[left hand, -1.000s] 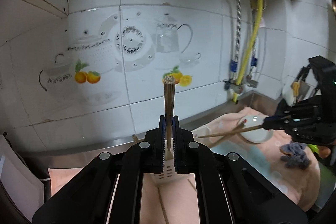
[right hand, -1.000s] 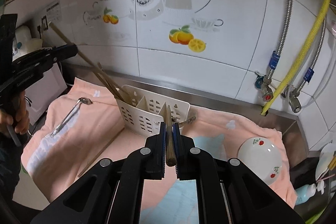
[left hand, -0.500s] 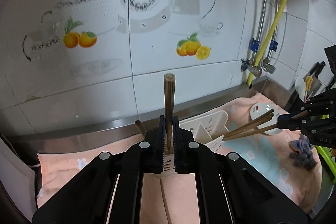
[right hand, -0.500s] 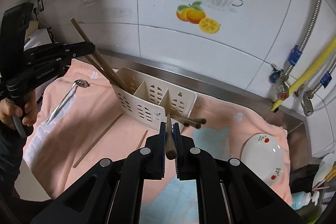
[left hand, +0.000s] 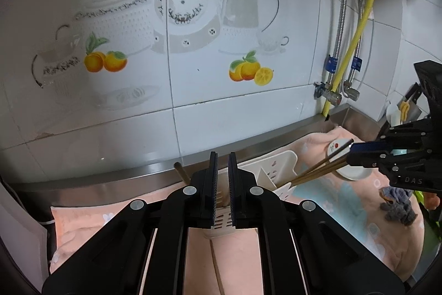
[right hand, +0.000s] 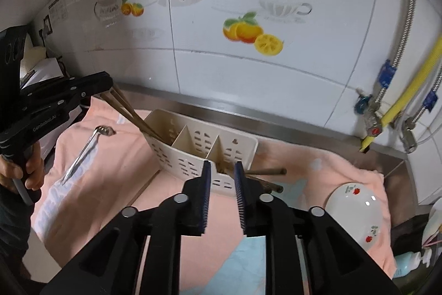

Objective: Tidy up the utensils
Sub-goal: 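Open both grippers to drop the chopsticks into the holder, then move both open grippers back over the last two chopsticks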

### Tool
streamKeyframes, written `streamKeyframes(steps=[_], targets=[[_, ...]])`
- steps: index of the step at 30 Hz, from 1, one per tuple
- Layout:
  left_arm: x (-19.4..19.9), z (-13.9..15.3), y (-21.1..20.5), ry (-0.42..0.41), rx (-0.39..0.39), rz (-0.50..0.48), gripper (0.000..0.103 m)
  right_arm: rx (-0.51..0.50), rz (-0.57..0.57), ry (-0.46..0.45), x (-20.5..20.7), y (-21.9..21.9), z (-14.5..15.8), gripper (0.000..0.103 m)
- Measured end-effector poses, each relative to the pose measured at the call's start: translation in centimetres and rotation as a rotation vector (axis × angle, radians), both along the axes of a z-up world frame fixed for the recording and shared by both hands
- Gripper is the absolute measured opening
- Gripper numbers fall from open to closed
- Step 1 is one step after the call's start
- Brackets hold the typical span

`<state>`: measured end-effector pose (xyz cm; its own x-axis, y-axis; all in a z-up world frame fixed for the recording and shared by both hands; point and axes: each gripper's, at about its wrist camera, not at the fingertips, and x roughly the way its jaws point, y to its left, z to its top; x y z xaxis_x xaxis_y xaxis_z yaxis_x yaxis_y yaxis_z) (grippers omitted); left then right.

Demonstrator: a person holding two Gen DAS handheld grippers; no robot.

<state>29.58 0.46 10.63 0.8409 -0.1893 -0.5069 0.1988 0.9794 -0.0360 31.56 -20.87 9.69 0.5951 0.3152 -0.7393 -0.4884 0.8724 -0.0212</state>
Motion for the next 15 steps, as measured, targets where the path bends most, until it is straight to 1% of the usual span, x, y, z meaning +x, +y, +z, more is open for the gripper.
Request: streamKeyframes(steps=[1, 3, 7, 10, 13, 15], targets=[[-0.4, 0.1, 0.2, -0.007, -0.006, 0.003, 0.011, 0.011, -0.001, -0.015, -0.5, -0.2, 0.2, 0.018], [-1.2, 0.3, 0.5, -0.02, -0.017, 0.007, 0.02, 0.028, -0.005, -0.047, -1.6, -0.5, 0.6, 0.019], [-3.6, 0.2, 0.9, -0.047, -0.024, 0.009, 0.023, 0.035, 0.001, -0.105, -4.6, -0.4, 0.1, 0.023], [-5.5, -0.6, 1.2, -0.045, -0.043, 0.003, 0.027, 0.039, 0.014, -0.113, -6.8, 0.1, -1.3, 0.024], [-7.2, -2.0, 1.4, -0.031, -0.05, 0.003, 0.031, 0.048, 0.026, -0.105, -8.8, 0.8, -3.5, 0.028], [-8.2, -3.3, 1.6, -0.01, -0.06, 0.004, 0.038, 0.049, 0.029, -0.094, -9.8, 1.3, -4.9, 0.03]])
